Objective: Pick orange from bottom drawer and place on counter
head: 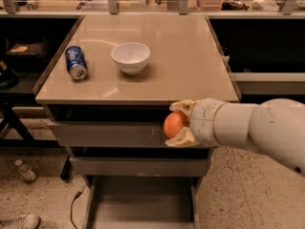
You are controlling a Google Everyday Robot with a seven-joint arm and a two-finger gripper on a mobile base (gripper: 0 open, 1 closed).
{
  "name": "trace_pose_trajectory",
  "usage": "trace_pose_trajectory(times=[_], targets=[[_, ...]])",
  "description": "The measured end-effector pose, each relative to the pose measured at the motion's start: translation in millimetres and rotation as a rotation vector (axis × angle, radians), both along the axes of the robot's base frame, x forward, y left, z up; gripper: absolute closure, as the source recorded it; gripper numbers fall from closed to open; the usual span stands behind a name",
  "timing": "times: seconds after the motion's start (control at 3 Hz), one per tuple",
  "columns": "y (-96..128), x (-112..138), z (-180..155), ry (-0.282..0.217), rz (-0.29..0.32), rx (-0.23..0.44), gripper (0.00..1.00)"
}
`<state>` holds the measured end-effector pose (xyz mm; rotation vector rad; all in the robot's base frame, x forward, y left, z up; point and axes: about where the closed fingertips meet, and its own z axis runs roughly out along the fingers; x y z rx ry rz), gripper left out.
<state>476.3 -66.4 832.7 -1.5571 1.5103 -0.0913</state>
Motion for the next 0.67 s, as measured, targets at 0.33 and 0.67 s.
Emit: trace_pose_trajectory(times=[0.33,0.67], targets=[[-3.9,27.3,44.7,-0.075,-0.006,-0.021,1.00],[-5.5,60.2,79.4,-0.128,-0.018,-0.054,1.00]])
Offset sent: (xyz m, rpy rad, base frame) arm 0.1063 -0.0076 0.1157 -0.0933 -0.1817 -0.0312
